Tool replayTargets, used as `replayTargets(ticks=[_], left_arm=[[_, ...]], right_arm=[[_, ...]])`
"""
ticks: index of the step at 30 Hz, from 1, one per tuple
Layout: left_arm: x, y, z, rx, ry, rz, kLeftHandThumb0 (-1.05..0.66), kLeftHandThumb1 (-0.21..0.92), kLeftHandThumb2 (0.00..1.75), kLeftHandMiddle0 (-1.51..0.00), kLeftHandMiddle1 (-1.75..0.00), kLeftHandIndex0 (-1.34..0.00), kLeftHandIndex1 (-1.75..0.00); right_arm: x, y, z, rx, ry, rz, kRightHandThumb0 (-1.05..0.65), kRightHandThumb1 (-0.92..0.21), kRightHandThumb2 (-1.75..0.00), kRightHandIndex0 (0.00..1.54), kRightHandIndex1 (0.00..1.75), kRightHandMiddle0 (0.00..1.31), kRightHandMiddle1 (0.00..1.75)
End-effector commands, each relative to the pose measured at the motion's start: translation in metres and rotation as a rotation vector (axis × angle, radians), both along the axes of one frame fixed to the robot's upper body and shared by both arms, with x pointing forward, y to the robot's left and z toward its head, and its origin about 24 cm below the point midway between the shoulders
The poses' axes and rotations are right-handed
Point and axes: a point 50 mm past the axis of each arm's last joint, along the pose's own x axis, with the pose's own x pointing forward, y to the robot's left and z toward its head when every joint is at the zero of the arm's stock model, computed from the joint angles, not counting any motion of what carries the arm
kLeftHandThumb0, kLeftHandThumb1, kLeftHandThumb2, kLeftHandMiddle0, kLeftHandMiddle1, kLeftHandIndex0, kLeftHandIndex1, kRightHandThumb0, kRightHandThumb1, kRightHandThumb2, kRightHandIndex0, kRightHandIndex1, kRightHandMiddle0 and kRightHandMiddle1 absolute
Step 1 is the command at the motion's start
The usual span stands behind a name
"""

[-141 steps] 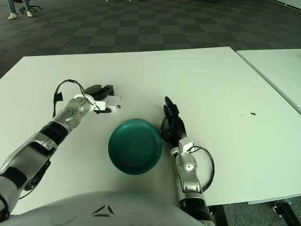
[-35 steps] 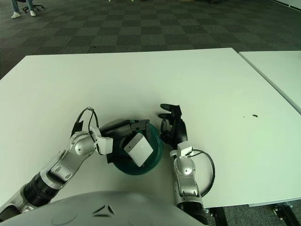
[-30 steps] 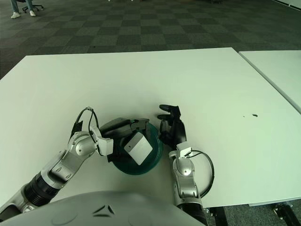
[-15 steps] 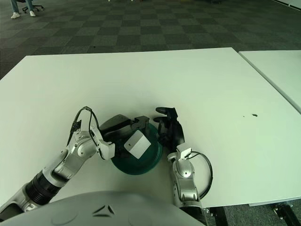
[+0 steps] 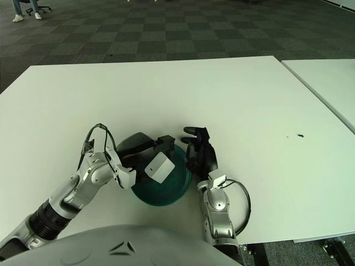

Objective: Put the charger into the plate.

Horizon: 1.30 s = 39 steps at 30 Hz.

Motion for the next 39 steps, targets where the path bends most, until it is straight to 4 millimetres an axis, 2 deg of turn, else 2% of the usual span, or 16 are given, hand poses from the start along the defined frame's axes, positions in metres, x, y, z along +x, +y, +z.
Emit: replayTargets(ticks=[1,2,4,7,12,14,16,17,19,23,26,32,39], left_arm=[[0.004,0.003,0.007,0.022,-0.046,0.024,-0.54,0.85,0.62,-0.45,-1.75,-0.23,-1.63],[0.004,0.003,0.008,0.031,-0.047,0.026,-0.65,0.88,0.61,-0.34,-1.68,-0.20,-1.53],[0.003,0.004,0.008,0.056,-0.058,0.028,-0.77,0.90,0.59,-0.24,-1.57,-0.17,-1.42],[0.002,0.007,0.010,0.103,-0.086,0.026,-0.89,0.91,0.58,-0.16,-1.34,-0.13,-1.29],[0.002,0.010,0.012,0.150,-0.113,0.016,-1.01,0.92,0.58,-0.13,-0.89,-0.08,-1.13],[0.002,0.012,0.013,0.166,-0.117,0.009,-1.03,0.92,0.57,-0.18,-0.45,-0.03,-0.99],[0.002,0.012,0.014,0.172,-0.118,0.006,-1.04,0.92,0.57,-0.19,-0.26,-0.02,-0.89],[0.002,0.013,0.014,0.178,-0.120,0.003,-1.04,0.92,0.57,-0.19,-0.22,-0.01,-0.87],[0.002,0.015,0.016,0.187,-0.125,-0.006,-1.05,0.92,0.60,-0.14,-0.10,0.00,-0.63],[0.003,0.017,0.018,0.196,-0.142,-0.032,-1.05,0.92,0.62,-0.04,-0.02,0.00,-0.28],[0.003,0.018,0.019,0.182,-0.145,-0.042,-1.05,0.92,0.62,-0.01,-0.01,0.00,-0.14],[0.004,0.019,0.019,0.152,-0.126,-0.046,-1.05,0.92,0.59,0.00,0.00,0.00,-0.03],[0.007,0.022,0.019,0.137,-0.067,-0.046,-1.05,0.92,0.52,0.00,0.00,0.00,0.00]], right_arm=[[-0.008,0.002,-0.020,0.001,0.075,-0.009,-0.90,-0.92,-0.87,0.08,1.22,0.00,1.29],[-0.009,0.001,-0.023,0.003,0.081,-0.011,-0.90,-0.92,-0.86,0.09,1.17,0.00,1.28],[-0.009,0.000,-0.026,0.020,0.086,-0.013,-0.90,-0.92,-0.86,0.09,1.10,0.00,1.25],[-0.008,0.000,-0.024,0.041,0.093,-0.008,-0.90,-0.92,-0.86,0.11,0.92,0.00,1.17],[-0.008,0.000,-0.026,0.050,0.110,0.009,-0.90,-0.92,-0.89,0.17,0.52,0.00,0.86],[-0.008,-0.001,-0.026,0.041,0.112,0.009,-0.92,-0.92,-0.92,0.21,0.33,0.00,0.72],[-0.008,-0.001,-0.026,0.035,0.113,0.010,-0.92,-0.92,-0.94,0.22,0.25,0.00,0.64],[-0.009,0.000,-0.028,0.026,0.120,0.016,-0.92,-0.92,-0.94,0.22,0.23,0.00,0.63],[-0.009,0.001,-0.031,0.020,0.132,0.029,-0.94,-0.92,-0.96,0.15,0.13,0.00,0.44],[-0.009,0.002,-0.034,0.017,0.147,0.037,-0.95,-0.92,-0.99,0.08,0.04,0.00,0.23],[-0.009,0.000,-0.036,-0.010,0.141,0.024,-0.96,-0.92,-1.00,0.06,0.02,0.00,0.14],[-0.008,-0.002,-0.037,-0.037,0.136,0.016,-0.97,-0.92,-1.02,0.04,0.00,0.00,0.07],[-0.005,-0.002,-0.041,-0.023,0.159,0.044,-0.97,-0.92,-1.03,0.04,0.00,0.00,0.03]])
